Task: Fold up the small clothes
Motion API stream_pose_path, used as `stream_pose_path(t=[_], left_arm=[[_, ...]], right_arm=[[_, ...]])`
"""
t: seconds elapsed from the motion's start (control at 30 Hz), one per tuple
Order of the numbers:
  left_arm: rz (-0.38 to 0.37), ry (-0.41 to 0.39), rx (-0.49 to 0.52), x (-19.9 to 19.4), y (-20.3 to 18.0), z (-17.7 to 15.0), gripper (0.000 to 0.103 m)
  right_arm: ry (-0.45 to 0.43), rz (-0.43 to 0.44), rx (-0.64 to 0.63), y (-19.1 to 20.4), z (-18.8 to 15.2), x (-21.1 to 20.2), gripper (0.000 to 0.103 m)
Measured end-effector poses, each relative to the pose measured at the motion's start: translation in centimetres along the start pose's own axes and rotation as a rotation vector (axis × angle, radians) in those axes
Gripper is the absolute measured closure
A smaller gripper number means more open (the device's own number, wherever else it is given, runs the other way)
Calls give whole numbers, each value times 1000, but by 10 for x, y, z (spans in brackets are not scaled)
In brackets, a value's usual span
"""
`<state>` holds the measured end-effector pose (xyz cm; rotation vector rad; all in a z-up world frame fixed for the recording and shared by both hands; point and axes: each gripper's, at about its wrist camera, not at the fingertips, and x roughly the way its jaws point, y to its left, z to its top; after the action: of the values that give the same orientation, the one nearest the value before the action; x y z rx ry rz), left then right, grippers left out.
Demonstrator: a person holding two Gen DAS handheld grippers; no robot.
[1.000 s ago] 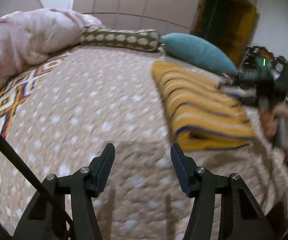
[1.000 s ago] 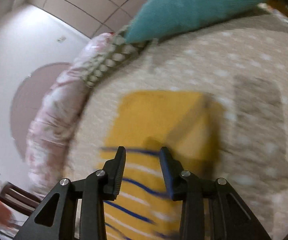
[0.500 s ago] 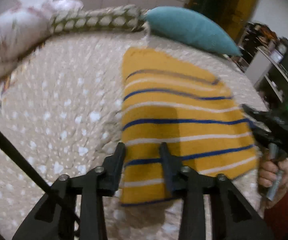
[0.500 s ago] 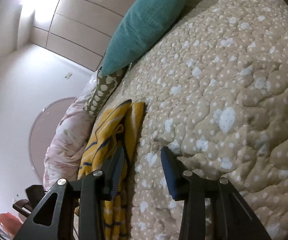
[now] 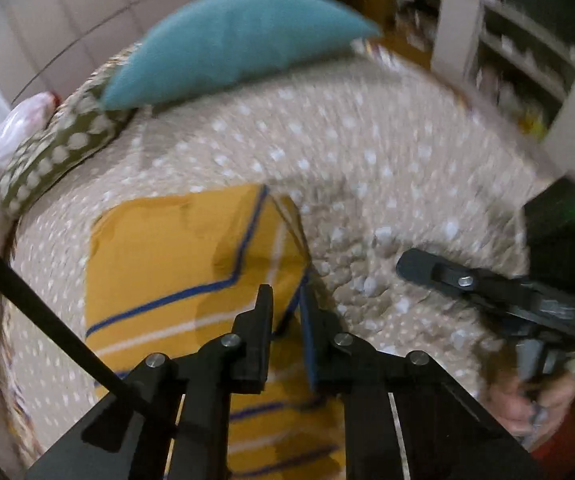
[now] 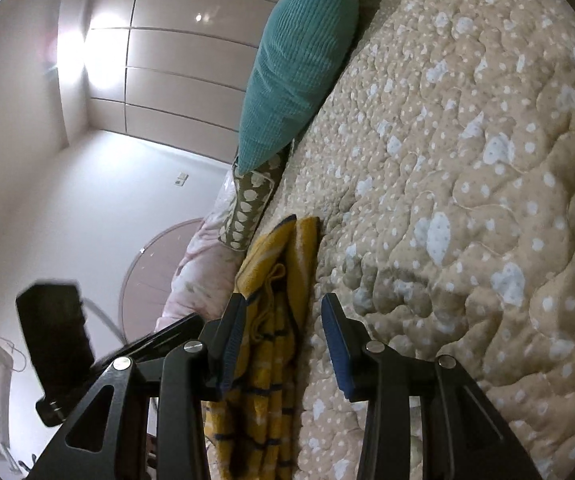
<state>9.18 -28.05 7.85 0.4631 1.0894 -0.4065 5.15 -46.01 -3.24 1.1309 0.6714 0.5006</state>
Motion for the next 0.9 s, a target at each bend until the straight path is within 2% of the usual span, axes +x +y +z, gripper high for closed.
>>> stream_pose_path(t=[0.03, 0.1, 0.13, 0.27, 0.37, 0.47, 0.57, 0.67, 0.73, 0.8, 0.87, 0.9], left_arm=[[32, 36, 14, 10, -5, 0, 89], [67, 52, 23, 21, -8, 2, 91], [72, 45, 23, 21, -9, 5, 101], [60, 7, -41, 18, -2, 22, 103], [52, 42, -101, 35, 4, 35, 103], [1, 43, -148, 40, 12, 42, 103], [-40, 22, -147, 33, 13, 45, 103], [-10, 62, -135, 47, 20, 50, 103], [-16, 90, -150, 58, 24, 50, 103], [-9, 86, -147, 65, 22, 52, 103], [-9, 89, -132, 71, 18, 53, 103], [-8, 90, -125, 75, 16, 54, 103]], right_arm=[[1, 1, 0, 0, 0, -1, 61], [2, 4, 2, -1, 1, -1, 61], [2, 8, 6, -1, 1, -2, 61], [7, 15, 8, 0, 0, -7, 61], [-15, 11, -16, 8, -3, -17, 58], [-29, 80, -102, 30, -11, -28, 59], [30, 97, -199, 55, -24, -22, 62], [161, 109, -209, 62, -41, 1, 64], [217, 73, -221, 64, -50, 11, 65], [271, -21, -266, 67, -61, 20, 68], [345, -131, -291, 65, -76, 32, 85], [367, -169, -296, 64, -83, 35, 87]])
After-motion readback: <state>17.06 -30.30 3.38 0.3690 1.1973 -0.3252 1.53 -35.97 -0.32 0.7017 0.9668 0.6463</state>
